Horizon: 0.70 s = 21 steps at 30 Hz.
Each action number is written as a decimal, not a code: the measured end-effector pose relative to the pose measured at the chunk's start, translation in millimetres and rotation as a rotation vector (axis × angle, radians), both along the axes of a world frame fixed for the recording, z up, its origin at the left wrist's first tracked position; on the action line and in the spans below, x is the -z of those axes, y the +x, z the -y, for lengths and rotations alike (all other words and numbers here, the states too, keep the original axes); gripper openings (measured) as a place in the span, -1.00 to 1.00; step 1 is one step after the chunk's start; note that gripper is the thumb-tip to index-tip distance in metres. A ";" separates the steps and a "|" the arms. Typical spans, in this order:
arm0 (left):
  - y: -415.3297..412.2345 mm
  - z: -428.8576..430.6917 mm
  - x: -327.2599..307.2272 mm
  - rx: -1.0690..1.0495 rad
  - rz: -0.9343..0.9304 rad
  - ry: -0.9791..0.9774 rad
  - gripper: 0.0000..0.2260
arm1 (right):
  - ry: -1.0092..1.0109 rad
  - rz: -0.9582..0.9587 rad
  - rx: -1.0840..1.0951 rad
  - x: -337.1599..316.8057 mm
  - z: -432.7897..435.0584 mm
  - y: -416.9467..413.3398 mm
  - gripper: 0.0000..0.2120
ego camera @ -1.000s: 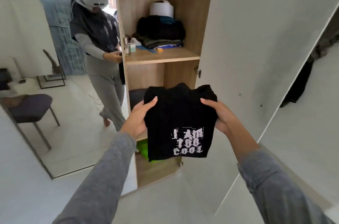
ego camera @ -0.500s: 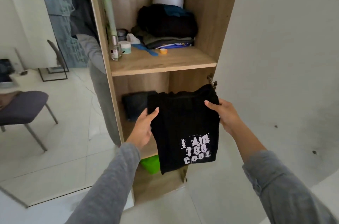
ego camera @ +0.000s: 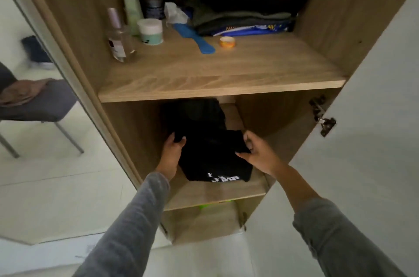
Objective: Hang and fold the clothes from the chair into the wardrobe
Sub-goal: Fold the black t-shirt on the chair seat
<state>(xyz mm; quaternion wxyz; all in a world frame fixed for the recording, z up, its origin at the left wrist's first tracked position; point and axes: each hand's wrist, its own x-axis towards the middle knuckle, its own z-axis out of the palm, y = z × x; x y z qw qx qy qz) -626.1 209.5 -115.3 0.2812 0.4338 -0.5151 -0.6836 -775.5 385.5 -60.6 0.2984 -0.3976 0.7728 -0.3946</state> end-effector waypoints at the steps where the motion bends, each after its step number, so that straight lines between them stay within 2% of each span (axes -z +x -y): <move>1: -5.2 12.9 0.8 -0.022 0.040 -0.009 -0.67 | 0.000 0.060 -0.030 1.8 8.5 3.7 -0.75; 3: -19.1 40.8 -1.6 -0.033 0.111 -0.058 -0.65 | -0.015 0.127 -0.057 9.3 26.2 4.4 -0.68; 5: -37.6 66.8 -3.1 -0.003 0.137 -0.103 -0.63 | -0.092 0.165 0.023 22.7 43.7 0.0 -0.70; 10: -79.8 77.5 15.0 0.036 0.188 -0.357 -0.61 | -0.261 0.396 0.507 91.8 60.2 -26.6 -0.84; 11: -82.7 76.3 33.7 0.050 0.224 -0.400 -0.61 | -0.236 0.431 0.584 116.8 57.9 -31.2 -0.86; 13: -76.6 57.9 75.6 0.095 0.340 -0.474 -0.62 | -0.080 0.451 0.707 171.8 46.0 -41.8 -0.75; 15: -58.1 28.2 123.0 0.167 0.539 -0.571 -0.68 | 0.124 0.466 0.750 219.4 33.4 -47.9 -0.66; 17: -34.6 -4.9 166.3 0.219 0.757 -0.594 -0.63 | 0.256 0.475 0.741 252.5 28.1 -48.4 -0.64; 19: -11.9 -29.7 204.0 0.286 0.950 -0.501 -0.52 | 0.314 0.345 0.693 269.3 29.6 -44.3 -0.67; 21: 2.9 -41.7 230.1 0.353 1.047 -0.486 -0.46 | 0.294 0.148 0.604 270.3 36.1 -38.0 -0.70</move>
